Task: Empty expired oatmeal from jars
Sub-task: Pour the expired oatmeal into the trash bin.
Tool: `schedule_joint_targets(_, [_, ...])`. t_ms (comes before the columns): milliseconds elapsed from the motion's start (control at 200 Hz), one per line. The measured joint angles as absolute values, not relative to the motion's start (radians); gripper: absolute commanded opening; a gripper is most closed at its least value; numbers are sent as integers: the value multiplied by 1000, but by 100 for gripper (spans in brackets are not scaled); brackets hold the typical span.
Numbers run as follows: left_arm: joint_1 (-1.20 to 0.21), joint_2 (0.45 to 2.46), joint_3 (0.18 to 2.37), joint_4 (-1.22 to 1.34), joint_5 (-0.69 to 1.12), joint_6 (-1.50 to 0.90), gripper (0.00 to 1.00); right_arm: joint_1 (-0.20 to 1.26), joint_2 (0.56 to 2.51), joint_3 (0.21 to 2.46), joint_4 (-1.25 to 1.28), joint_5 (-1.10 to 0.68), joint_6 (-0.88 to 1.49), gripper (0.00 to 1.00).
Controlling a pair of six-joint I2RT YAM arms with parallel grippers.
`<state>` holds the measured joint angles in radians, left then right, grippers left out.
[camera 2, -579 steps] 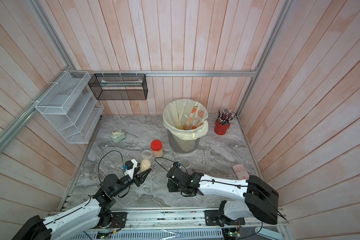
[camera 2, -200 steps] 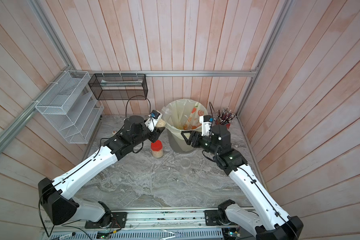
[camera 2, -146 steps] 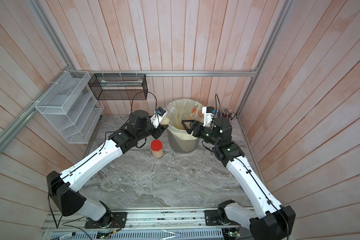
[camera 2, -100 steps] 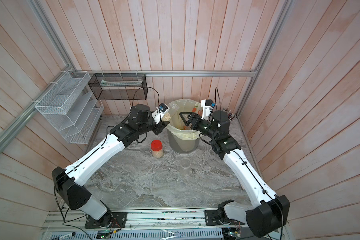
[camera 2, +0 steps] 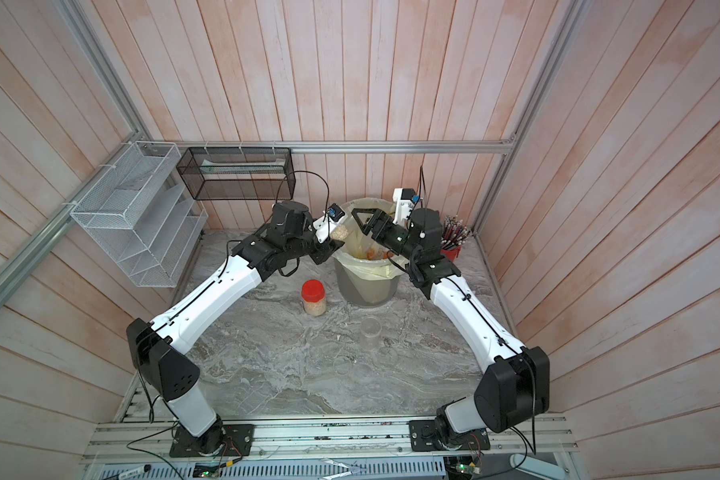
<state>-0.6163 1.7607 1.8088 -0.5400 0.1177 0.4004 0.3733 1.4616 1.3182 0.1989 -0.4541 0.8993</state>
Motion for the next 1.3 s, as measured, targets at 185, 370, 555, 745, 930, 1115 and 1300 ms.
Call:
schedule_joint_targets(185, [-616, 1782, 1845, -543, 134, 412, 0, 376, 1510, 1330, 236, -455, 926, 79])
schedule_joint_targets(370, [-614, 1790, 1848, -548, 147, 419, 0, 382, 1543, 1328, 271, -458, 952, 77])
schedule_joint_targets(555, [-614, 1794, 1848, -546, 161, 422, 0, 392, 1556, 1325, 322, -458, 982, 73])
schedule_joint_targets(745, [-614, 1802, 1850, -545, 165, 426, 0, 409, 1592, 1325, 338, -458, 1001, 68])
schedule_joint_targets(930, [-614, 1818, 1859, -537, 175, 427, 0, 413, 1597, 1324, 341, -450, 995, 55])
schedule_joint_targets(1115, [-614, 1818, 1859, -530, 170, 430, 16, 412, 1597, 1312, 356, -429, 994, 43])
schedule_joint_targets(1300, [-616, 1817, 1853, -512, 163, 430, 54, 412, 1597, 1310, 370, -414, 997, 36])
